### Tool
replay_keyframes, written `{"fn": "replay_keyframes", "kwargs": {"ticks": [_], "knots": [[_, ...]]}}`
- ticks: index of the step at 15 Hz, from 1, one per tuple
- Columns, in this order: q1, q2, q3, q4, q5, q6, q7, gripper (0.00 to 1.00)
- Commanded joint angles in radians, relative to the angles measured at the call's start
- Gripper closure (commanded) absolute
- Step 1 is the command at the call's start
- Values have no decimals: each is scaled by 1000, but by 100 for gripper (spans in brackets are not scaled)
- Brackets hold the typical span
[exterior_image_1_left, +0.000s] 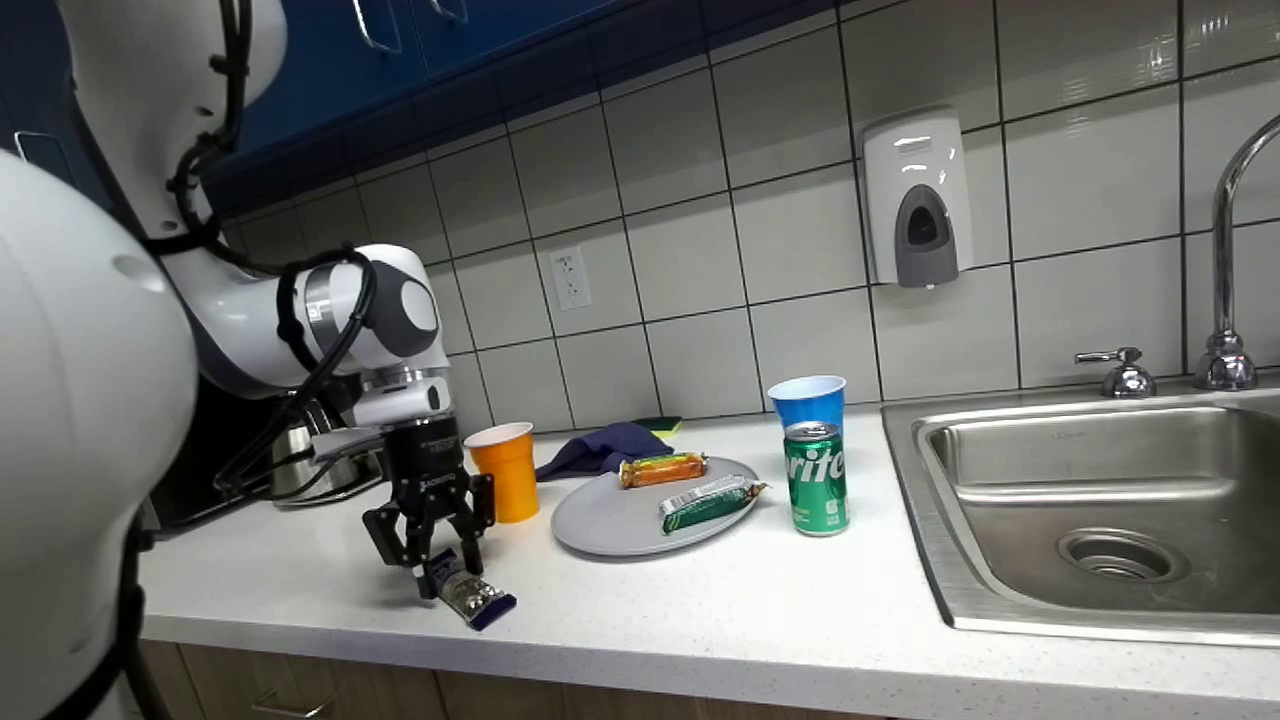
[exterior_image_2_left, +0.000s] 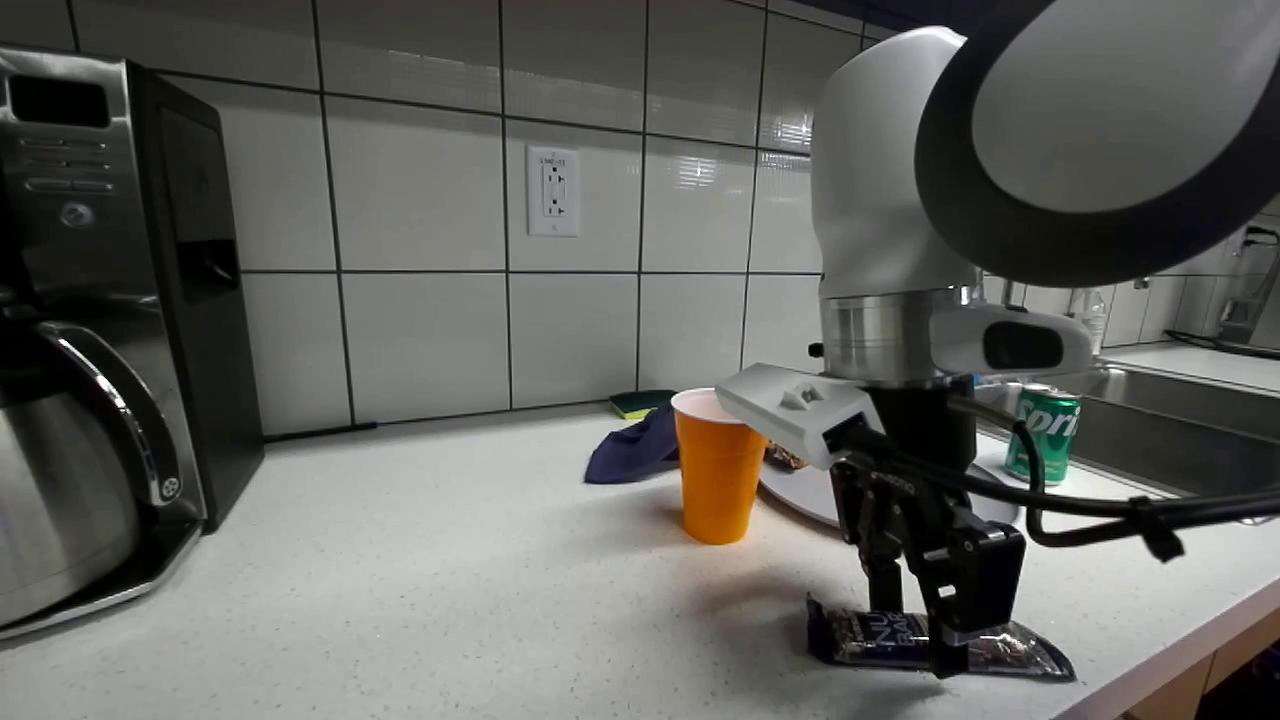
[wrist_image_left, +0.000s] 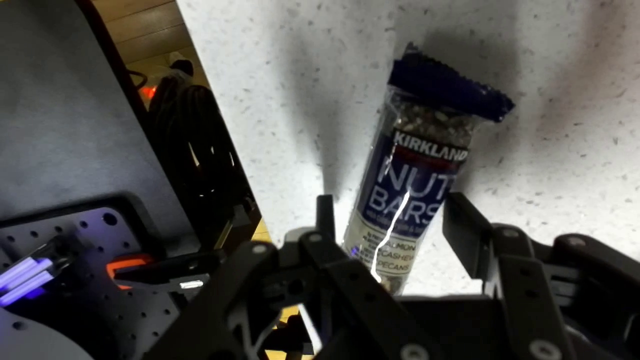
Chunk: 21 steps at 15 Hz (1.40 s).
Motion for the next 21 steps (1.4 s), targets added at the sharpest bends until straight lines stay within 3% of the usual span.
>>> {"fn": "replay_keyframes", "kwargs": {"ticks": [1,4,13,21], "knots": [[13,-10,0,-10,-12,12,40,71],[15,-15,2,-10,-10,9,41,93],[23,-71,5,1,-18,-74,37,92],[-11,-140,-1,21,-53,-170,25,92]]}}
